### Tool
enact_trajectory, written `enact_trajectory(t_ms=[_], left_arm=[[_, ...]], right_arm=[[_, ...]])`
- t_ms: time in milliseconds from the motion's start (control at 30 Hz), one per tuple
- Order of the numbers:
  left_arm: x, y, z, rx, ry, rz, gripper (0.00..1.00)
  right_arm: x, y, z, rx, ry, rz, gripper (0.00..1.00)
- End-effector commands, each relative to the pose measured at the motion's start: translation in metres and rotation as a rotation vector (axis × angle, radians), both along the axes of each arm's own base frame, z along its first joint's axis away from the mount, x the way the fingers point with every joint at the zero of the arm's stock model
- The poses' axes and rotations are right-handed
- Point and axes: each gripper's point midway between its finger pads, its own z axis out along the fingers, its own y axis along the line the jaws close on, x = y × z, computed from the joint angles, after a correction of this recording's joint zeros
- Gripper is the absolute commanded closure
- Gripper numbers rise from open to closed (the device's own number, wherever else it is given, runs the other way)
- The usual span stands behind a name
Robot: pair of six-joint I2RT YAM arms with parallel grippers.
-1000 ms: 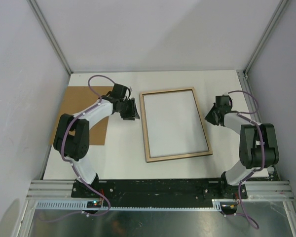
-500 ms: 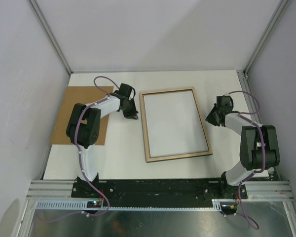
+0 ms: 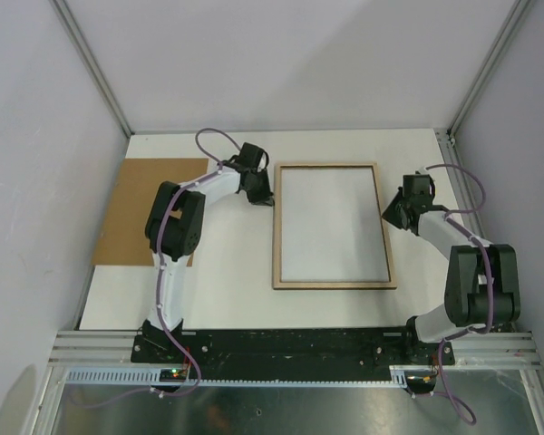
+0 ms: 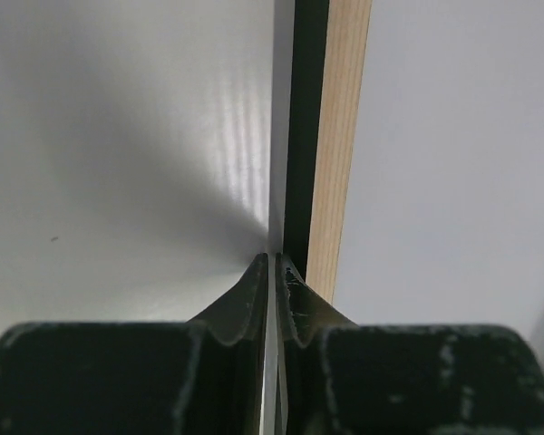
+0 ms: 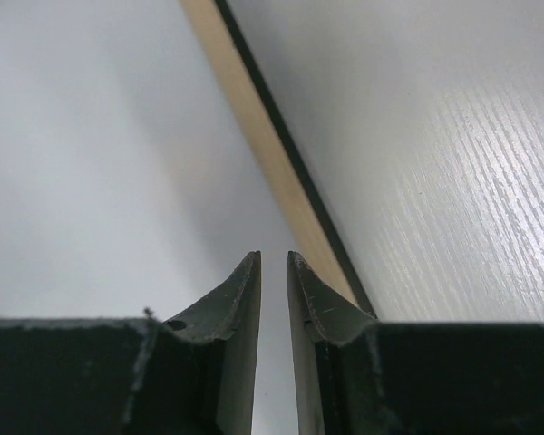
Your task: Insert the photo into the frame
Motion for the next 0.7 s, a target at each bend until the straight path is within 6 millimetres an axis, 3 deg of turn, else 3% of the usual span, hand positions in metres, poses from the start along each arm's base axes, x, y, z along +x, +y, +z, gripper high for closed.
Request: enact_trajectory(t_ms=[0, 300, 500, 667], left_arm=[[0.004, -0.034, 0.008, -0.056, -0.014, -0.028, 0.89], [-0.026, -0.06, 0.01, -0.045, 0.0, -0.058, 0.92], [-0.056, -0.062, 0.01, -0.024, 0.01, -0.081, 0.94], [-0.072, -0.052, 0.017, -0.008, -0.007, -0.075, 0.93]], right_arm=[[-0.002, -0.002, 0.018, -0.024, -0.041, 0.003, 0.77], [-0.005, -0.001, 0.027, -0.025, -0.057, 0.01, 0.77], [-0.005, 0.006, 0.03, -0.018, -0.065, 0.027, 0.77], [-0.004, 0.017, 0.03, -0.006, -0.071, 0.053, 0.77]])
